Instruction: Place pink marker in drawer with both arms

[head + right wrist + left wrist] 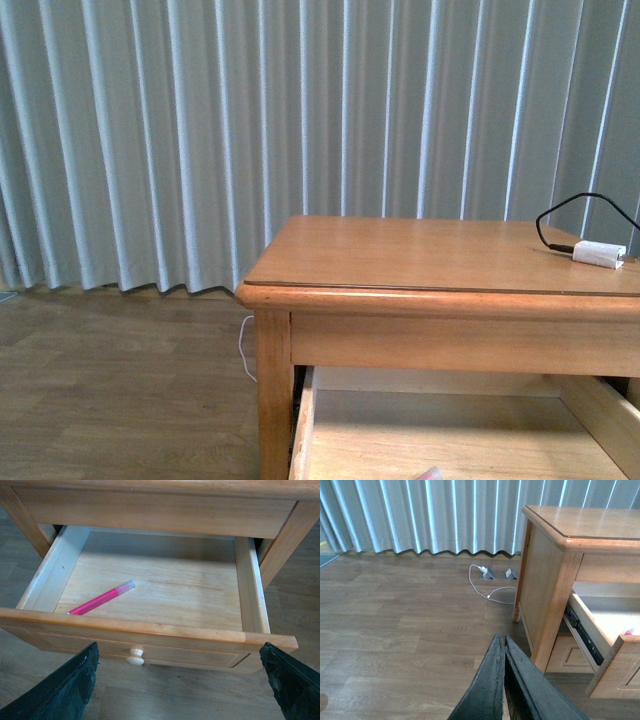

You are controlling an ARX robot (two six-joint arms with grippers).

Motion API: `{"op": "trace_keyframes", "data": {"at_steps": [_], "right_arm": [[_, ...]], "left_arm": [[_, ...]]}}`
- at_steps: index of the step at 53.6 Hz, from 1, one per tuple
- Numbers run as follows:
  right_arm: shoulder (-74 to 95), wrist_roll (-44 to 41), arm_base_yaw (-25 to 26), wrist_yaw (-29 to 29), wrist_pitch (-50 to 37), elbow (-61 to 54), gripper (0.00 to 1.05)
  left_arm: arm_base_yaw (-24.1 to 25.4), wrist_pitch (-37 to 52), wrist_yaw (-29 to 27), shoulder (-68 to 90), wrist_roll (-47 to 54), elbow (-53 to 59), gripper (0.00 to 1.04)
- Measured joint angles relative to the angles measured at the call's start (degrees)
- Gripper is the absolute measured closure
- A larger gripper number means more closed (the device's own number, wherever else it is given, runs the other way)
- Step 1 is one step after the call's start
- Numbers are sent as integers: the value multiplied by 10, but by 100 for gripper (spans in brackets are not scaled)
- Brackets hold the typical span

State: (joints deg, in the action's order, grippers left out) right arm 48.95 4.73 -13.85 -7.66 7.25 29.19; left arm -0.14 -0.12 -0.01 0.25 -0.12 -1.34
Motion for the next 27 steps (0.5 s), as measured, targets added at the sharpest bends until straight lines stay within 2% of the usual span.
{"op": "trace_keyframes", "data": {"at_steps": [11, 22, 25, 27], "right_arm": [[0, 0, 0, 0, 0, 0, 9], [0, 0, -1, -5, -2, -1, 9], [-3, -2, -10, -63, -71, -26, 9], [-1, -5, -16, -83, -98, -35, 9]], "left_arm": [[0, 0, 0, 0, 0, 0, 98], [0, 0, 0, 0, 0, 0, 59], [0, 0, 0, 0, 0, 0, 50], [0, 0, 0, 0, 0, 0, 43]]}}
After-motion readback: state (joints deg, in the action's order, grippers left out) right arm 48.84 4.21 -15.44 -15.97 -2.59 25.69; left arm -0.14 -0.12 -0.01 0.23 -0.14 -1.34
